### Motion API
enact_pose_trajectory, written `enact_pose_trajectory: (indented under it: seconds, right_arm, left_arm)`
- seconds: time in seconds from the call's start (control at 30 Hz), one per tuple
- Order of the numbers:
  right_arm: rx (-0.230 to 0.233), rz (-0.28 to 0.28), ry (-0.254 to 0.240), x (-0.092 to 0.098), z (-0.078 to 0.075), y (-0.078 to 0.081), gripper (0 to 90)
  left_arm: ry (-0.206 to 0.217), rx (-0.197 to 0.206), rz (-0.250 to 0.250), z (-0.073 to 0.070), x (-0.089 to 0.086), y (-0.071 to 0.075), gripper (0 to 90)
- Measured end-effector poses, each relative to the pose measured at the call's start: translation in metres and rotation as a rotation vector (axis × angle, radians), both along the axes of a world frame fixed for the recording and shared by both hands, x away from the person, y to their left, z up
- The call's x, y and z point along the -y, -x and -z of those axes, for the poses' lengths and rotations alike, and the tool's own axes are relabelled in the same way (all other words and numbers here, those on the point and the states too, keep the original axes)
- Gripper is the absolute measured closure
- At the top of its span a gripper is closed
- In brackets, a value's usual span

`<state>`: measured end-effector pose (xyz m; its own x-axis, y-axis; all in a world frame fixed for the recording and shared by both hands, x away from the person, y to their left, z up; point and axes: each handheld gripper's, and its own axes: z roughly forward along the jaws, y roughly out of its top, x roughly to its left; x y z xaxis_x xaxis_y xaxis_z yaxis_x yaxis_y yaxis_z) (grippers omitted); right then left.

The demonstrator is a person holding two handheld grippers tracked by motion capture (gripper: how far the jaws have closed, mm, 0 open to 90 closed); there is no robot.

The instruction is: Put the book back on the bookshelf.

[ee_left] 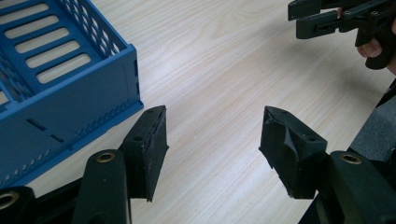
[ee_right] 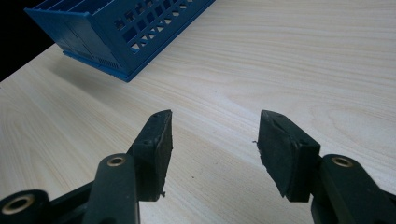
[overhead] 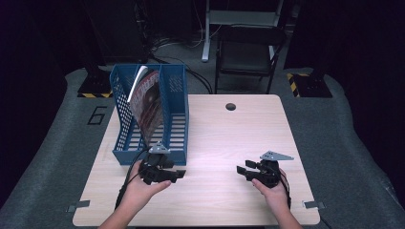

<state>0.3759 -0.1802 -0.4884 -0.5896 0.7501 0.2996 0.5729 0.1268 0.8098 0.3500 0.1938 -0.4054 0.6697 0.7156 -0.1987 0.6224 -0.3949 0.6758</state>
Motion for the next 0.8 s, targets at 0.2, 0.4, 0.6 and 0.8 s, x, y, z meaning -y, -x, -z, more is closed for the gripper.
enact_pose_trajectory:
  seconds: [0.2,0.4,0.6,0.8]
  right_arm:
    - [-0.002,-0.004,-0.001,-0.001,0.001,0.0,44.7]
    - [-0.005,-0.004,-0.001,-0.001,0.001,0.0,44.6]
    - [-0.013,-0.007,0.004,-0.001,0.002,0.001,44.4]
    - [-0.013,-0.003,0.004,-0.002,0.003,0.0,44.4]
  left_arm:
    - [-0.028,-0.002,0.025,0.02,0.004,0.006,41.0]
    - [-0.012,-0.032,0.062,0.048,0.008,0.015,41.0]
    - [-0.001,-0.052,0.074,0.067,0.011,0.018,41.2]
    - [0.038,-0.036,0.071,0.078,0.009,0.02,41.2]
